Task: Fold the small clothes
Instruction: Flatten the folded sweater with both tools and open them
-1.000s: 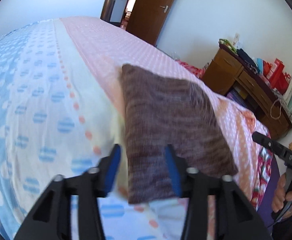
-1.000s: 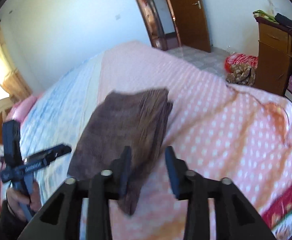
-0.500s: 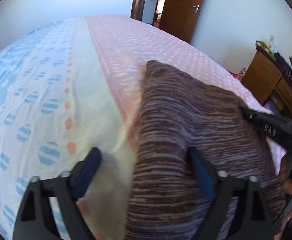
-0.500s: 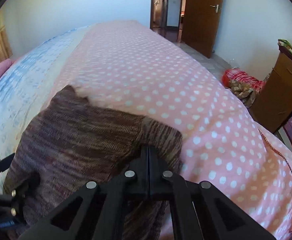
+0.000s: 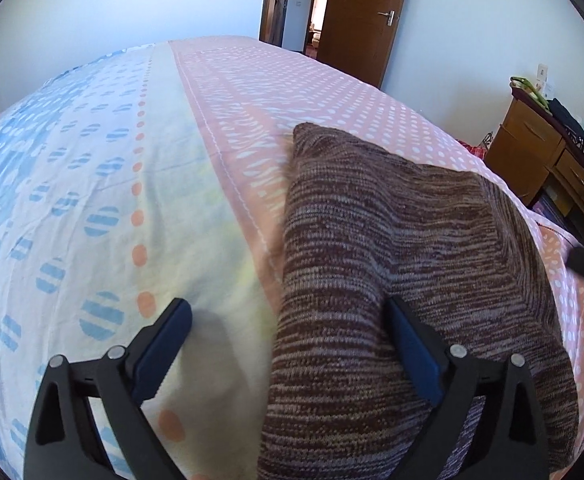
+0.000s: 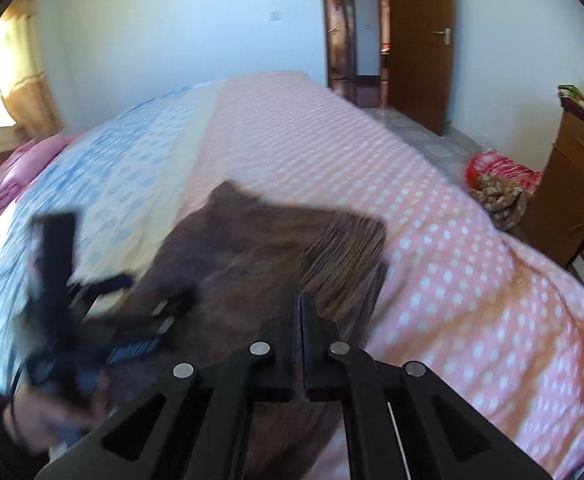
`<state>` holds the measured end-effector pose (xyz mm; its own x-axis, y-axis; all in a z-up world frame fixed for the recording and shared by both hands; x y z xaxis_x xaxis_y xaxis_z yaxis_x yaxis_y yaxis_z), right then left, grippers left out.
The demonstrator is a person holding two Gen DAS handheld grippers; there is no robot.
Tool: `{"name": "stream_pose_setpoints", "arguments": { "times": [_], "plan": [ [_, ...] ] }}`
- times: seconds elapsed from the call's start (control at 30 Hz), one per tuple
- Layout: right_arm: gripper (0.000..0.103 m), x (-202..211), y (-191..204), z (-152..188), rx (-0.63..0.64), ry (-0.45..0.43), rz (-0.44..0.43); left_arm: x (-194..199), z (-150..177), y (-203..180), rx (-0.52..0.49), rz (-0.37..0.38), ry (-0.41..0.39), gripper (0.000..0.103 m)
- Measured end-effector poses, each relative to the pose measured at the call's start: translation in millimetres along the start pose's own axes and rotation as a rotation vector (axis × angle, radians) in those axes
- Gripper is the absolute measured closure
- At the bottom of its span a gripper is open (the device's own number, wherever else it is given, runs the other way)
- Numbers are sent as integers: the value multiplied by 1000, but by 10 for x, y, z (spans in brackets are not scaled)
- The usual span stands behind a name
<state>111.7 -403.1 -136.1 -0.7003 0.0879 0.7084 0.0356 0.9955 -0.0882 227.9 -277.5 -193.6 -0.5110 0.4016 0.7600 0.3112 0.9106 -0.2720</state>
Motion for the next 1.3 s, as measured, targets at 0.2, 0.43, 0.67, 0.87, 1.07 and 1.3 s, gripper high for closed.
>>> {"name": "stream_pose_setpoints", "arguments": {
  "times": [0.2, 0.43, 0.67, 0.87, 1.07, 1.3],
  "plan": [
    [101, -83, 309, 574, 34, 134, -34, 0, 3, 14, 4, -9, -12, 0],
    [101, -116, 283, 630, -47, 83, -18, 17, 29, -1, 5, -11, -26, 0],
    [101, 72, 346, 771, -80, 63, -21, 112, 108, 3, -32, -6, -32, 0],
    [101, 202, 336, 846, -137, 37, 1, 396, 368, 71, -56, 49, 1, 0],
    [99, 321, 374, 898, -170, 22, 74, 606, 684, 143, -85, 69, 94, 0],
    [26, 360, 445, 1098, -203, 175, 155, 728, 1024, 79, -227, -5, 145, 0]
  ]
}}
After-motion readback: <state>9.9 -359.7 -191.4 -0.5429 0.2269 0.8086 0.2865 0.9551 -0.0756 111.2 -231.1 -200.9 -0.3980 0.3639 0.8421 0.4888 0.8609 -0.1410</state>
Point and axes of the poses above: each gripper's, at about its wrist camera, not at the fingertips, and x roughly against the way its jaws point, y to its left, z to its underside, the point moved 6 cm from there along -x, roughly the way its jaws point, and after that the axes turned 12 degrees about x, right-handed, at the moved point
